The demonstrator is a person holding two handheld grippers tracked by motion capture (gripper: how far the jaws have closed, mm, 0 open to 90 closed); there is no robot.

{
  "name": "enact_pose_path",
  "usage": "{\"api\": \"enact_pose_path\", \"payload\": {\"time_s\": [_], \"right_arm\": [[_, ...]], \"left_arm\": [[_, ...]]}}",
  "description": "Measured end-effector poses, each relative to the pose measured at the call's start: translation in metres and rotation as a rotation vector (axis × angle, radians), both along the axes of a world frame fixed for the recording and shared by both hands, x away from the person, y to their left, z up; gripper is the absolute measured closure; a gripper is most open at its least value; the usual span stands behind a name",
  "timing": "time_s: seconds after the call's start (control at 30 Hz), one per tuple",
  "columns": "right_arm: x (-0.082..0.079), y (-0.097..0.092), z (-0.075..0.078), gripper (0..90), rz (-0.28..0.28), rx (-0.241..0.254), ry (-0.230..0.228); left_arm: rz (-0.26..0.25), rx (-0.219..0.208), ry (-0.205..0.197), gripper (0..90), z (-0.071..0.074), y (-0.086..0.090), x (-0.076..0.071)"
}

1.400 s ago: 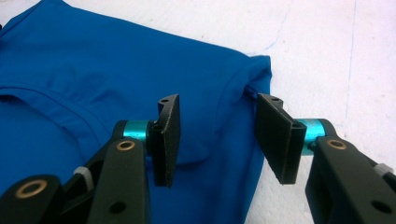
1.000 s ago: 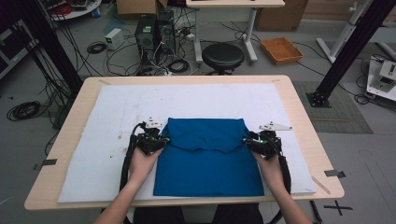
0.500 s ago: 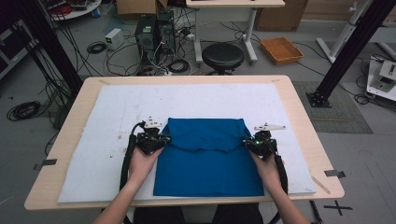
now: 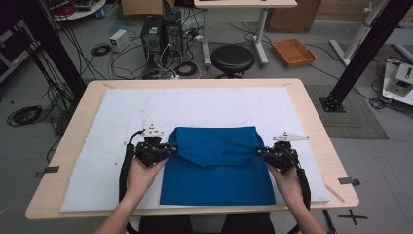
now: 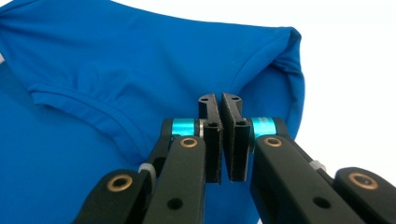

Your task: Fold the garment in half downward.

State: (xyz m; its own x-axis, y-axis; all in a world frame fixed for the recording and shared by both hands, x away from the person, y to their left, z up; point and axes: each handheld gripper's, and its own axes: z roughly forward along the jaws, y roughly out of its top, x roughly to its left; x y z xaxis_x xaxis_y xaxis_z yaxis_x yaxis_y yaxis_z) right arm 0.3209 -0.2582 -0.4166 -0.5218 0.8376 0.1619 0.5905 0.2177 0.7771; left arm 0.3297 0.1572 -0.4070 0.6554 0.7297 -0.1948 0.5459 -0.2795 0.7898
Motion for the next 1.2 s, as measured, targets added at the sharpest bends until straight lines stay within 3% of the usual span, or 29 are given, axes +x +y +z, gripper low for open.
{"api": "enact_pose_path", "payload": {"time_s": [0.37, 0.53, 0.7, 0.93, 1.07, 1.13, 1.2], "right_arm": [[-0.054, -0.007, 0.009, 87.5, 0.068, 0.006, 0.01], [-0.076, -0.009, 0.008, 87.4, 0.092, -0.002, 0.012], [-0.092, -0.009, 0.003, 87.4, 0.108, -0.011, 0.017], [-0.104, -0.009, 0.004, 87.4, 0.116, -0.005, 0.018], [-0.104, -0.009, 0.001, 86.9, 0.118, -0.02, 0.019], [-0.104, -0.009, -0.002, 82.4, 0.115, -0.045, 0.018], [-0.102, -0.01, -0.004, 77.0, 0.107, -0.065, 0.009]], "left_arm": [[-0.088, -0.05, 0.065, 86.4, -0.003, 0.009, -0.052], [-0.116, -0.057, 0.09, 86.4, -0.006, 0.013, -0.068], [-0.126, -0.049, 0.103, 86.4, -0.01, 0.015, -0.079], [-0.134, -0.046, 0.114, 86.4, -0.011, 0.014, -0.085], [-0.13, -0.012, 0.108, 86.0, -0.014, 0.014, -0.085], [-0.127, 0.016, 0.1, 80.4, -0.016, 0.013, -0.084], [-0.096, 0.057, 0.091, 63.2, -0.017, 0.012, -0.083]]}}
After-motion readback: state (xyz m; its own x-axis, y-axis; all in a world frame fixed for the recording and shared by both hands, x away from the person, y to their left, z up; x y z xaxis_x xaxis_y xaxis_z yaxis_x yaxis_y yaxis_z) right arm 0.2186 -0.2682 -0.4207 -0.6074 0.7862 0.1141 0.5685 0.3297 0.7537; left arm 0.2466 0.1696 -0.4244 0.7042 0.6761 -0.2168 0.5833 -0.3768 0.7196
